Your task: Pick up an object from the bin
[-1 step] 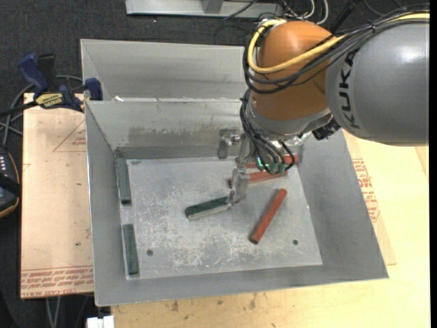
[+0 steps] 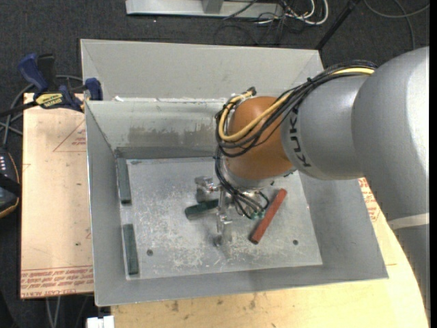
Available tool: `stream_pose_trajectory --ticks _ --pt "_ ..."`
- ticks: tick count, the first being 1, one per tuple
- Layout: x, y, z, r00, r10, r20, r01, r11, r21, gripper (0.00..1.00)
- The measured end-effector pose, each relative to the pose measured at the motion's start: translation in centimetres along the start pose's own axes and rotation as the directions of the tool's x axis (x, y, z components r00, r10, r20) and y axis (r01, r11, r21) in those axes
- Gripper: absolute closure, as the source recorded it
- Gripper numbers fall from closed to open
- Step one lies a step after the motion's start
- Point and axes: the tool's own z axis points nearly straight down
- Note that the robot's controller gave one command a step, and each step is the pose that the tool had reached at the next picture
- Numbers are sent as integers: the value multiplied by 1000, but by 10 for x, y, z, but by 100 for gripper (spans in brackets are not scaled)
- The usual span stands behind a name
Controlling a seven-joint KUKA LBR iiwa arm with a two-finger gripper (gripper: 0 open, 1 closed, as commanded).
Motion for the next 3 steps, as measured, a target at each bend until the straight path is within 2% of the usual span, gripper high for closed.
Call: stream_pose_trajectory --ticks 1,2,3 --pt "-15 3 -35 998 68 11 -68 998 0 0" --pt "-36 3 -34 969 247 10 -247 969 -2 0" --pt "-32 9 -2 972 236 4 -236 972 0 0"
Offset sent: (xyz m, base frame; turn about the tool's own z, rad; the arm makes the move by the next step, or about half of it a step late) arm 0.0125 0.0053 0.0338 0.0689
